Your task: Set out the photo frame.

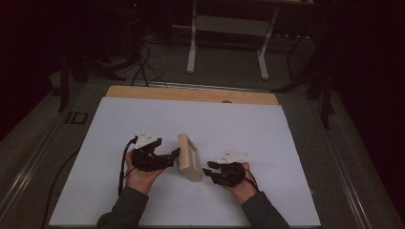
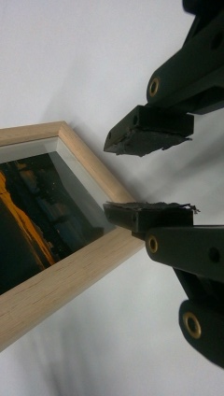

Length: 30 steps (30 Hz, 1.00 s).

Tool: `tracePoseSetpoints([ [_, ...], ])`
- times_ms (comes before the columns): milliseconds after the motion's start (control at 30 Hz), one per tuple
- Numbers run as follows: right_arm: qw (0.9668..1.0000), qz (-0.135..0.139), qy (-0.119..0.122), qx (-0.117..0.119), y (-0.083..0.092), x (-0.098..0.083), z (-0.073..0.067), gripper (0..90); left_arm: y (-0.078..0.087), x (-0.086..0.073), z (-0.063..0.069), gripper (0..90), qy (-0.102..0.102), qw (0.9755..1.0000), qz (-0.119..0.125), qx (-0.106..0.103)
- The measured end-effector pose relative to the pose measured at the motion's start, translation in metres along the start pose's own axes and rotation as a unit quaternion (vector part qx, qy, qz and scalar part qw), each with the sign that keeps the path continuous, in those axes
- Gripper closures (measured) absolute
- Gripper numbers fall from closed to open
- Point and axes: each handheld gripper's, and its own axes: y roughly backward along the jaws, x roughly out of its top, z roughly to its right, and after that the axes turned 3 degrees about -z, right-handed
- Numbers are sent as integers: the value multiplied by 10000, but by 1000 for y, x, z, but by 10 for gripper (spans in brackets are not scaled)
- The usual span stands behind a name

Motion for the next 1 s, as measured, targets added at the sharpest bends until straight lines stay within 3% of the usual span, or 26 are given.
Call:
tracePoseSetpoints([
  [400,10000,2,9,-23,1,-1,1,630,-17,1,26,153,-39,9998,-169,-50],
  [700,10000,20,-7,-26,2,-1,2,627,-28,-1,37,130,-122,9993,-352,96],
  [1000,10000,25,-13,-23,2,-1,2,620,-28,-3,40,267,-221,9990,-294,270],
])
